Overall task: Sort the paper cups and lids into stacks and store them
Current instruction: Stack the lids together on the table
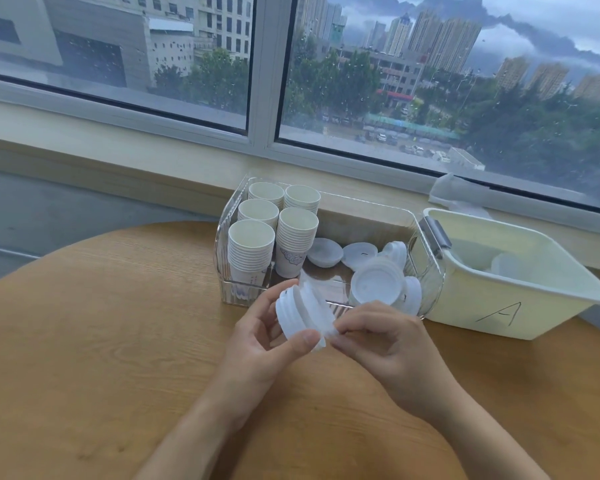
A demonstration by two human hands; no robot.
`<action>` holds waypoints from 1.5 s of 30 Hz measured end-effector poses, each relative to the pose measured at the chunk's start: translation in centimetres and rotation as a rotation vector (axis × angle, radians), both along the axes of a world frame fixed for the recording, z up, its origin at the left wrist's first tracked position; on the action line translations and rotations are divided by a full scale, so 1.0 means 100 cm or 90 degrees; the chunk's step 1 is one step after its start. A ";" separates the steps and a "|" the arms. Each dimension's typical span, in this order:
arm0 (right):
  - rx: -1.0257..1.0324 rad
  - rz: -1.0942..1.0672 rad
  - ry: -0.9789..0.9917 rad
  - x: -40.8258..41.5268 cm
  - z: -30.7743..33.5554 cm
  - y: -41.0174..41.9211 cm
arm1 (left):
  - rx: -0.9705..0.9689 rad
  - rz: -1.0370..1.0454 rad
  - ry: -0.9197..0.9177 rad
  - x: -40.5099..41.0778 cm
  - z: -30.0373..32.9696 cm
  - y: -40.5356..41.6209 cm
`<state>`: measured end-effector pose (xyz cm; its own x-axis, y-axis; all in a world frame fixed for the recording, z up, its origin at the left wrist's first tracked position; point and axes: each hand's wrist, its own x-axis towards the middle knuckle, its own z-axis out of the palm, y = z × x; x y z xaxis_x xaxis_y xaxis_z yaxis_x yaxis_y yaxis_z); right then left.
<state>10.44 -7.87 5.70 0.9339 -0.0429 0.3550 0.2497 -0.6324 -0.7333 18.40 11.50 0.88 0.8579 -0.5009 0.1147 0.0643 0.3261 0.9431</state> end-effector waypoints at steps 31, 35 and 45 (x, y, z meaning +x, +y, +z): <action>-0.027 0.121 0.033 -0.003 0.005 -0.001 | 0.043 -0.130 -0.074 0.000 0.006 0.006; -0.015 0.130 0.044 -0.002 0.000 -0.002 | 0.040 -0.146 -0.063 0.000 0.006 0.004; -0.059 0.092 0.052 0.021 0.007 -0.012 | 0.036 0.043 -0.058 0.005 -0.007 -0.004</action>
<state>12.55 -9.09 6.39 0.9538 0.1240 0.2736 0.2852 -0.6602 -0.6948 18.87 11.14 0.14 0.8770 -0.4504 0.1672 -0.0427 0.2734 0.9609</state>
